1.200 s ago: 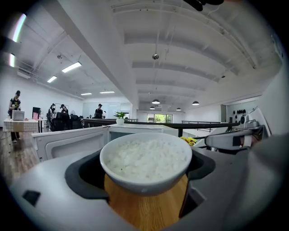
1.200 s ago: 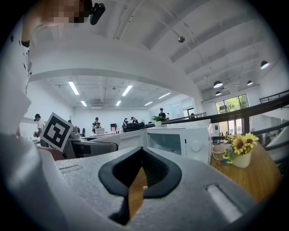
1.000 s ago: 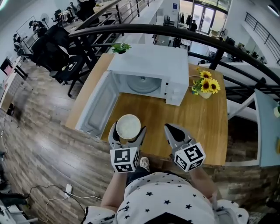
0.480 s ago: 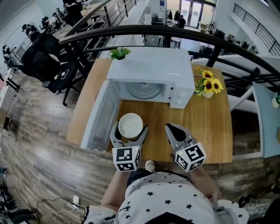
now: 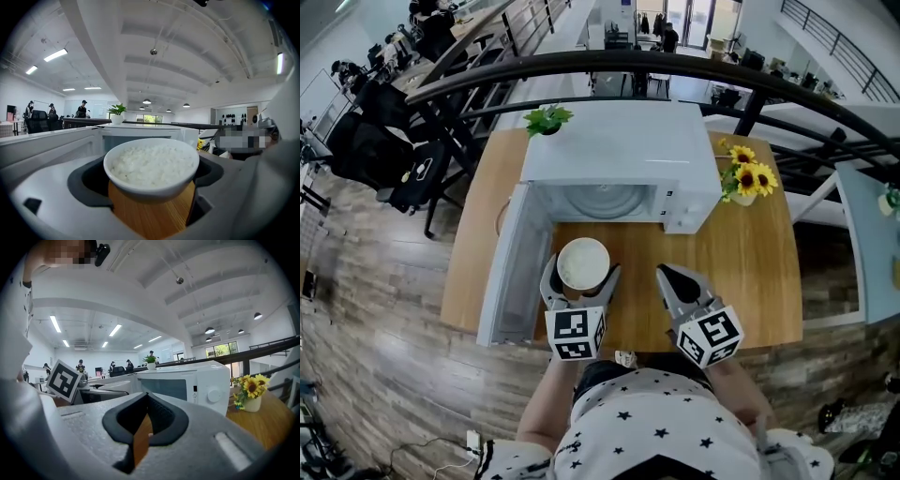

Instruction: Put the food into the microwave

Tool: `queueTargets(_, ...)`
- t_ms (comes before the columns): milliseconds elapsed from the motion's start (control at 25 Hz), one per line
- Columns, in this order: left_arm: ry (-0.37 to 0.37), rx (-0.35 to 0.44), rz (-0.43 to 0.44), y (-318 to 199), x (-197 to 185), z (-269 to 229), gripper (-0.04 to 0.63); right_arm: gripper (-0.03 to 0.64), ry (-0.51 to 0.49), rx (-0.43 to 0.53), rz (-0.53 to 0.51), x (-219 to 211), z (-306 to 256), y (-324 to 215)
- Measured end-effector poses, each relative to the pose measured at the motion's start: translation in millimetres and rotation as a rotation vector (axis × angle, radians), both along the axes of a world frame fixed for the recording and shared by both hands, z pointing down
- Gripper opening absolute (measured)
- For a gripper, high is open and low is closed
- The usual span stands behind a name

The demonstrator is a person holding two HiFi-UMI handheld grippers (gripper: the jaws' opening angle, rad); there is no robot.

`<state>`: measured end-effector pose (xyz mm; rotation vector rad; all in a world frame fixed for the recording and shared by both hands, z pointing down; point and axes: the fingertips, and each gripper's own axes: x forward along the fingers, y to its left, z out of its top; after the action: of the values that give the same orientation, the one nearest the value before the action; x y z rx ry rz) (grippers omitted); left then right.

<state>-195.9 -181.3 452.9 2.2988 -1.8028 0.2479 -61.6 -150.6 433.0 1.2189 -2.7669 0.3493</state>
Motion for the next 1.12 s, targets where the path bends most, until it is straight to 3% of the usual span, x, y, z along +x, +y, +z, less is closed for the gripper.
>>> queueTargets(680,-0.034,-0.02,0.041,-81.4,15.4,27.8,0.499,0.005,0.028,-0.038,-0.007,4.3,14.2,-41.8)
queueTargets(1120,-0.058,-0.076,0.026,-129.8,12.7,61.0,0.499,0.005,0.034,-0.09,-0.034,1.0,32.2,-66.8)
